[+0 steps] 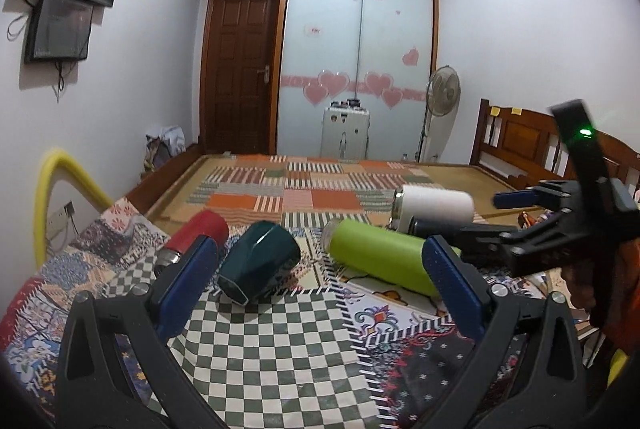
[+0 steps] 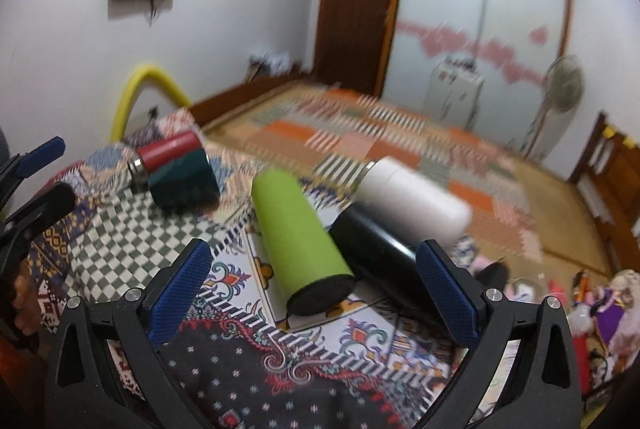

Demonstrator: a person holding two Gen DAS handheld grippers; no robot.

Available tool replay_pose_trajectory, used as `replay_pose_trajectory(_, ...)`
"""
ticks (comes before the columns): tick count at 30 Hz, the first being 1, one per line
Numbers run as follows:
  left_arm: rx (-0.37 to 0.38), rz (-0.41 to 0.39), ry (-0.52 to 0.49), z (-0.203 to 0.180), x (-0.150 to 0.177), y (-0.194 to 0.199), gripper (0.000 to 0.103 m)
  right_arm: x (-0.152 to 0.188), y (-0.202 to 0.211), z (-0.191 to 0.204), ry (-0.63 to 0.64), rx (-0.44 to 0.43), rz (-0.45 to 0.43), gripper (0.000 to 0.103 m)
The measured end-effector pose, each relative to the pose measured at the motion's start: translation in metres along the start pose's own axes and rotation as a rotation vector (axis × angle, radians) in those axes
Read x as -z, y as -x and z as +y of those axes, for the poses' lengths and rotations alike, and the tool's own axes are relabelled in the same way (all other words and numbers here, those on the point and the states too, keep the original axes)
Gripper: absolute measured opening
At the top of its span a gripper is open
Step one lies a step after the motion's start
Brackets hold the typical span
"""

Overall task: Flip cup upright
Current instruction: 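Move the right gripper to the lime-green bottle and close around it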

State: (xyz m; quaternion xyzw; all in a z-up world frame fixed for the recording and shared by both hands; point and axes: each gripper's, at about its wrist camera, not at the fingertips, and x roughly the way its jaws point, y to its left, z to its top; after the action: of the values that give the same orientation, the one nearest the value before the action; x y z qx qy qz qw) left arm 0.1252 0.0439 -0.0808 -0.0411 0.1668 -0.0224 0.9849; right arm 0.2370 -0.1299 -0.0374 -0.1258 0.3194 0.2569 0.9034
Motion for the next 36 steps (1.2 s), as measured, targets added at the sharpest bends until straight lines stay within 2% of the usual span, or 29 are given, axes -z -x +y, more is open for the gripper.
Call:
replay_pose_trajectory(4,-0.002,0.027,0.013,0.006,0.006,-0.013,0.103,-0.007,-0.033,0.0,0.025,-0.075,0.112,0.083)
replay_pose_trajectory(11,-0.016,0.039,-0.003,0.008,0.014,-0.024,0.103,-0.016,-0.077,0.003,0.093,-0.136,0.291,0.077)
replay_pose_trajectory(13,-0.015,0.041,-0.008,0.008,0.016,-0.026,0.103,-0.019,-0.086,0.0,0.102,-0.153,0.338,0.068)
replay_pose_trajectory(16,-0.017,0.04,-0.016,0.008,0.019,-0.028,0.103,-0.024,-0.094,-0.003,0.113,-0.165,0.389,0.068)
replay_pose_trajectory(25,-0.012,0.045,-0.008,0.01,0.026,-0.03,0.103,-0.026,-0.12,0.014,0.199,-0.144,0.495,0.069)
replay_pose_trajectory(31,-0.012,0.057,0.01,0.015,0.029,-0.034,0.103,-0.021,-0.134,0.02,0.191,-0.194,0.561,0.066)
replay_pose_trajectory(36,-0.024,0.063,0.022,0.021,0.03,-0.034,0.103,-0.019,-0.132,0.027,0.18,-0.177,0.537,0.063)
